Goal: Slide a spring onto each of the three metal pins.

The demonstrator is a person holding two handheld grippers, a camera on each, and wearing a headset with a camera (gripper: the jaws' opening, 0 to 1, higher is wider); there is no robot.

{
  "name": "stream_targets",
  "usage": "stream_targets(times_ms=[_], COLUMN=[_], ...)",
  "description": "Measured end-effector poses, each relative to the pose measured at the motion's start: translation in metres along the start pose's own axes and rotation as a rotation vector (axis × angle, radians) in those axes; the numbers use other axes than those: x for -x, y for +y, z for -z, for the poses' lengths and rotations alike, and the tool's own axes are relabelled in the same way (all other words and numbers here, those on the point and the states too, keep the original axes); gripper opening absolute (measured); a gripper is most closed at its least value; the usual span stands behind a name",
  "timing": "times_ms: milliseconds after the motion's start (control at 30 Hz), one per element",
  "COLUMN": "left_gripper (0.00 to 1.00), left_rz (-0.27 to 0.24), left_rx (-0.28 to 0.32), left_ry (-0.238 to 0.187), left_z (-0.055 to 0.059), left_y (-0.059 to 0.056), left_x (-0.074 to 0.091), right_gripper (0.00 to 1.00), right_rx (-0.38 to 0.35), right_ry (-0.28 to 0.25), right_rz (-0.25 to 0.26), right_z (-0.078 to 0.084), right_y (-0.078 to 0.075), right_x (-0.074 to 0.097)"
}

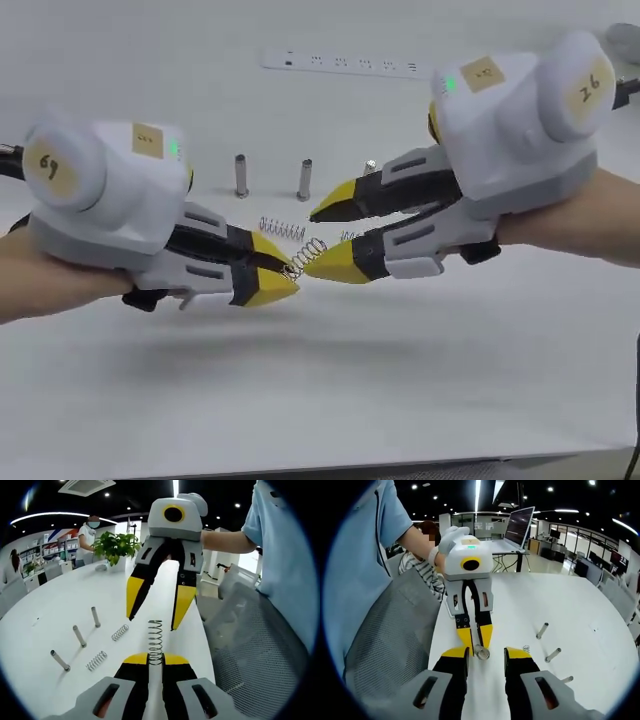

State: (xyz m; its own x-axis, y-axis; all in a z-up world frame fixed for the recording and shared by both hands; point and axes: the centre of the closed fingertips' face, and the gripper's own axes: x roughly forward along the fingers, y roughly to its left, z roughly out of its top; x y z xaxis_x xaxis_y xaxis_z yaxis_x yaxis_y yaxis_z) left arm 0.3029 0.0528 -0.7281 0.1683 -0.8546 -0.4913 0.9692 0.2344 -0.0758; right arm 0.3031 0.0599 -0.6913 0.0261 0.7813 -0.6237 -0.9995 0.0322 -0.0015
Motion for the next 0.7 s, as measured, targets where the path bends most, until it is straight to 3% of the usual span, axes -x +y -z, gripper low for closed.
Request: stream_targets(times_ms=[367,700], left_gripper=[0.0,0.0], left_rz=[0.019,0.03], left_rx=[-0.027,-0.033], left_ry=[0.024,0.03], left_z=[0.004,0.003], left_y=[-0.006,-0.009], left_x=[-0.003,-0.004], right_gripper=[0.2,0.16], right_rx=[0.113,0.128], right_ry=[0.133,0.159], right_rz=[-0.1,-0.136], right_z=[0.013,0.016], right_y=[0.013,0.015], right_x=[-0.005,-0.014])
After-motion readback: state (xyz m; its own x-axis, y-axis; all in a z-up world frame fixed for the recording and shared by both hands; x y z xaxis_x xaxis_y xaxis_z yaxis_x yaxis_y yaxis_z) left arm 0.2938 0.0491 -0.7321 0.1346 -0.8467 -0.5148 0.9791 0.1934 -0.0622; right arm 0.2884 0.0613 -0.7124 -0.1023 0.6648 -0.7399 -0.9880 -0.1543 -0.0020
